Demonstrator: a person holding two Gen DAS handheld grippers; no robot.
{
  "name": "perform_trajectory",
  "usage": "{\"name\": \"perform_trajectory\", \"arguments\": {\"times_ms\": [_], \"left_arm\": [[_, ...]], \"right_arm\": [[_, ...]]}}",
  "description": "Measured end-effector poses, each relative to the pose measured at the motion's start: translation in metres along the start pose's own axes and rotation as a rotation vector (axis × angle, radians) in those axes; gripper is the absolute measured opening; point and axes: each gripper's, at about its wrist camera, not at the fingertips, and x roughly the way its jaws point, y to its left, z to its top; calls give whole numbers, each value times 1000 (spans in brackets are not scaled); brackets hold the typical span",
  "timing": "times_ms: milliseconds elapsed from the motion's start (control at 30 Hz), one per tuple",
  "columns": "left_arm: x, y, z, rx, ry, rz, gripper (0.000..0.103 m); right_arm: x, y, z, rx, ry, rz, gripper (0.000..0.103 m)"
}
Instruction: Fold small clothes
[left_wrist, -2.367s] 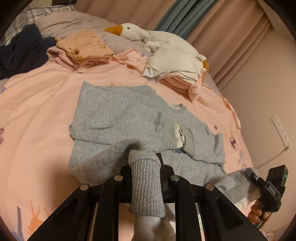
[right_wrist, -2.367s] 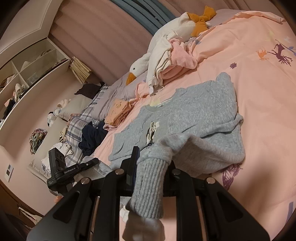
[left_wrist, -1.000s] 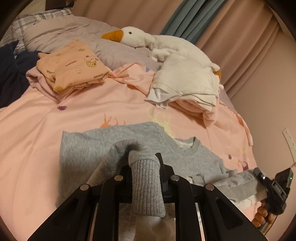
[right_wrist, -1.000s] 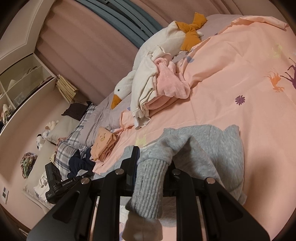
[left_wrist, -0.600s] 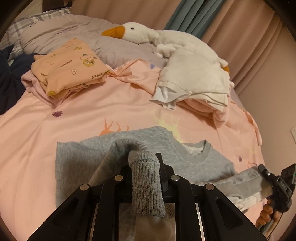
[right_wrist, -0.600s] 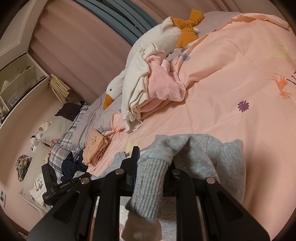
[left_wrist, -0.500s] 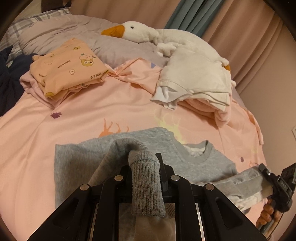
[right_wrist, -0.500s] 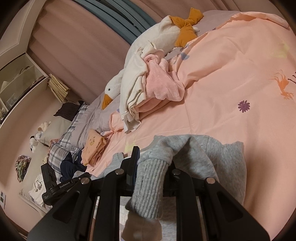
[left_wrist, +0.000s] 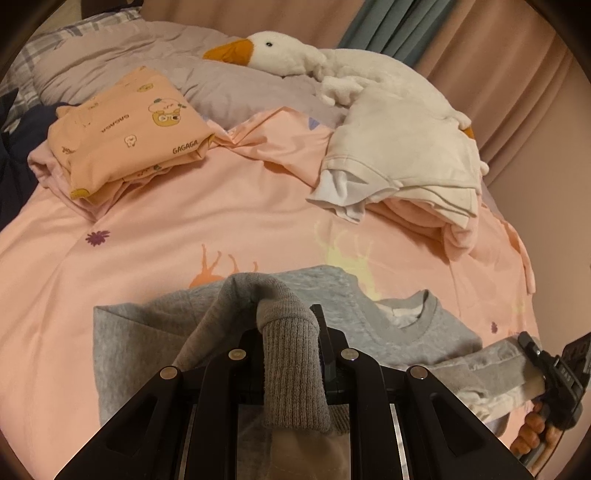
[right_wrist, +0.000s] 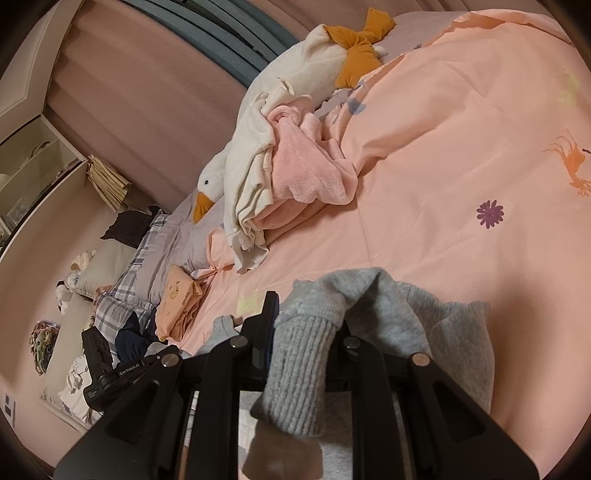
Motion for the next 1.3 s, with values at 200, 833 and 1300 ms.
{"name": "perform_trajectory", "arguments": {"times_ms": [200,833,1300], "left_arm": [[9,5,2,-16,15,5,16],[42,25,8,-127,107,3,16],[36,56,29,-381,167,-143,30]], "right_arm": [[8,-8,2,16,15,-6,18],[34,-42,9,146,100,5,19],[34,-77,21,526,87,146,48]]}}
